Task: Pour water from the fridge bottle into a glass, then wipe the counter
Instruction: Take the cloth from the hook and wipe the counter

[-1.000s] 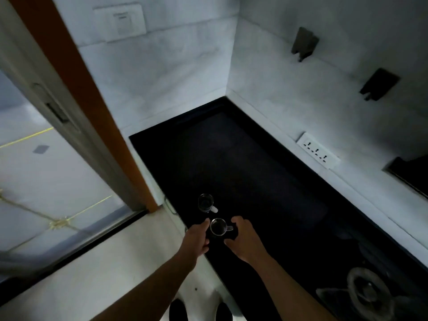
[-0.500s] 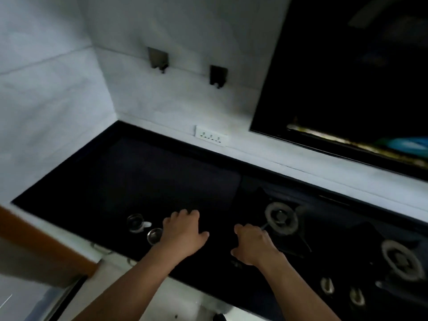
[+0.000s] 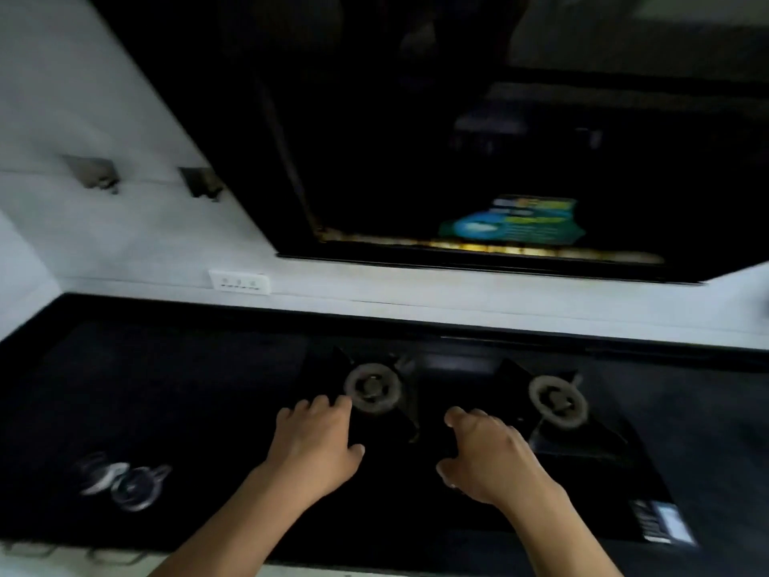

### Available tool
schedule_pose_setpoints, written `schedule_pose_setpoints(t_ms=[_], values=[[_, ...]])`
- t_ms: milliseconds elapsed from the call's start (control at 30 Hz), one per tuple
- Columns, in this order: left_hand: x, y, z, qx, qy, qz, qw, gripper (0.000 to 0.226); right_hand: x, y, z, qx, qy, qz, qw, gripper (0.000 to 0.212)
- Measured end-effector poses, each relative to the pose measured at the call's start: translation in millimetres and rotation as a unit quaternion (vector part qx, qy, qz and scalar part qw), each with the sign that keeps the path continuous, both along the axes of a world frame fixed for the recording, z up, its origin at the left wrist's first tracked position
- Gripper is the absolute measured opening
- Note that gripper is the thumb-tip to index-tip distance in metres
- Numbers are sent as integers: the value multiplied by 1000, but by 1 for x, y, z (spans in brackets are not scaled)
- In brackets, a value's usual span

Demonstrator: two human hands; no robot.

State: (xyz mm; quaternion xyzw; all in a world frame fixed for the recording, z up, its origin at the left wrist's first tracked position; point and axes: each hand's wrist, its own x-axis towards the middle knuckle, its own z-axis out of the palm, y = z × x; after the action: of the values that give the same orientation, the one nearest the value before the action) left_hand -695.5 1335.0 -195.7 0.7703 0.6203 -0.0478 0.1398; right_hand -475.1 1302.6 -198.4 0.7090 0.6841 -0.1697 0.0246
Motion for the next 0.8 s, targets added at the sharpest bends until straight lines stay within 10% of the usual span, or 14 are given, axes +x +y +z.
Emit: schedule_pose_setpoints(t_ms=[800], values=[[513, -21, 6, -42, 5, -333, 942, 50, 447, -185, 25, 12, -11, -391, 920, 45]])
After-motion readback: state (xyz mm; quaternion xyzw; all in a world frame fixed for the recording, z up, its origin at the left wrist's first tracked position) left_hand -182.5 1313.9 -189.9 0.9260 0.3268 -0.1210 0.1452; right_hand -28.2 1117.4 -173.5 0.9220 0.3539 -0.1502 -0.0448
